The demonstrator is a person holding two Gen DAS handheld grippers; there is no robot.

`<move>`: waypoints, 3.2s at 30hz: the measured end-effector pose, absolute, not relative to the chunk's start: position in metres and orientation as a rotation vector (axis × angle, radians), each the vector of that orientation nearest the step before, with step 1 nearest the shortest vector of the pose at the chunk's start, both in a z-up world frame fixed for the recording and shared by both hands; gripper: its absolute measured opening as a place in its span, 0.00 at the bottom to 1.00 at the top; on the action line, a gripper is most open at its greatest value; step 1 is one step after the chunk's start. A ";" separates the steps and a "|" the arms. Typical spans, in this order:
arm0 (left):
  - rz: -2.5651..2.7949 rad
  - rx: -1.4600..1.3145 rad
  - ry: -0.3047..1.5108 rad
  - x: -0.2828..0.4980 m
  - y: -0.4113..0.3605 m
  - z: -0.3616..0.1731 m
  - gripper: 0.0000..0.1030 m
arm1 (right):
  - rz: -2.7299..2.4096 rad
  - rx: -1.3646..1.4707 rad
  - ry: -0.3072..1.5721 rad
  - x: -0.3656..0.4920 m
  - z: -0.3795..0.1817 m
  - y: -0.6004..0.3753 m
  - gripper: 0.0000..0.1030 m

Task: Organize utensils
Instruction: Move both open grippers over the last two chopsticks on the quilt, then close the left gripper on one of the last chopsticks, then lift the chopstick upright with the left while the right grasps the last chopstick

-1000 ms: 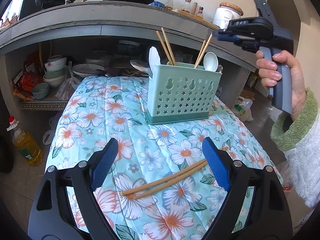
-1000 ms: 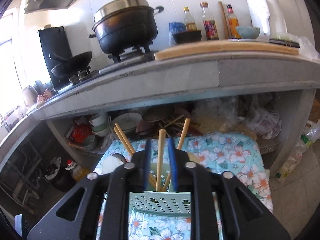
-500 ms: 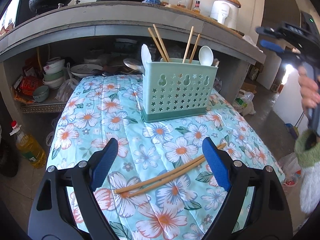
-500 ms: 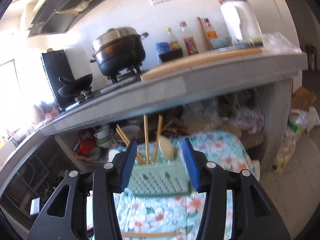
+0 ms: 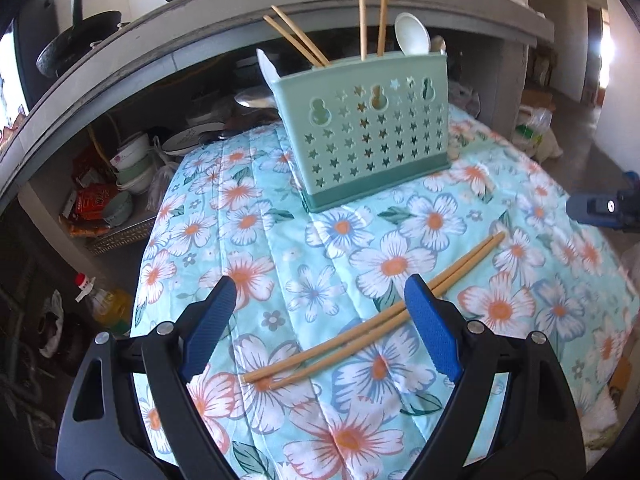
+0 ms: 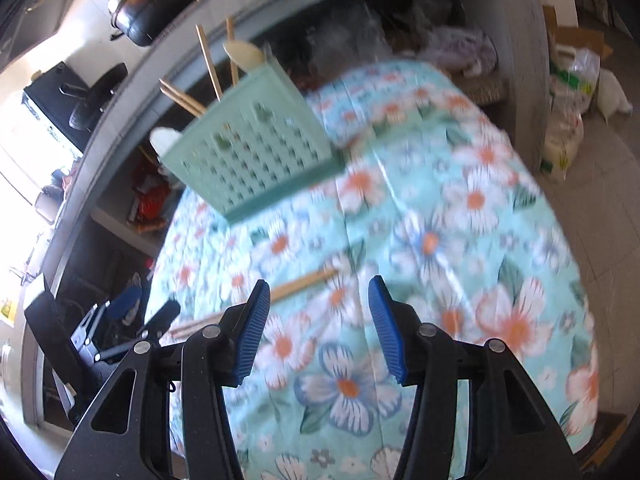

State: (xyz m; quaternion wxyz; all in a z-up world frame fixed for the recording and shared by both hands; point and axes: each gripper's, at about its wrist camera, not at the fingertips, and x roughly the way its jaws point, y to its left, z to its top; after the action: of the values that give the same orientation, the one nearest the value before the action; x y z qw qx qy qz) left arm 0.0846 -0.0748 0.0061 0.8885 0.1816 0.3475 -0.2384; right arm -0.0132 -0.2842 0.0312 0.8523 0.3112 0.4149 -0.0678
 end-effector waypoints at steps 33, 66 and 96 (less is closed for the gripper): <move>-0.556 0.553 0.598 0.053 -0.102 -0.019 0.73 | -0.116 0.746 1.014 -0.025 -0.026 -0.284 0.59; -0.898 0.720 0.884 0.024 -0.104 -0.029 0.16 | -0.063 0.861 0.960 -0.039 -0.032 -0.296 0.59; -0.921 0.538 0.940 0.072 -0.171 -0.037 0.05 | -0.075 0.898 0.945 -0.042 -0.034 -0.296 0.59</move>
State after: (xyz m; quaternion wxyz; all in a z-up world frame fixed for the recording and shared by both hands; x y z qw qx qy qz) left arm 0.0720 -0.1714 -0.0372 0.7578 0.2469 0.4316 -0.4226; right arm -0.0418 -0.2964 -0.0338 0.7944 0.4176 0.4397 -0.0348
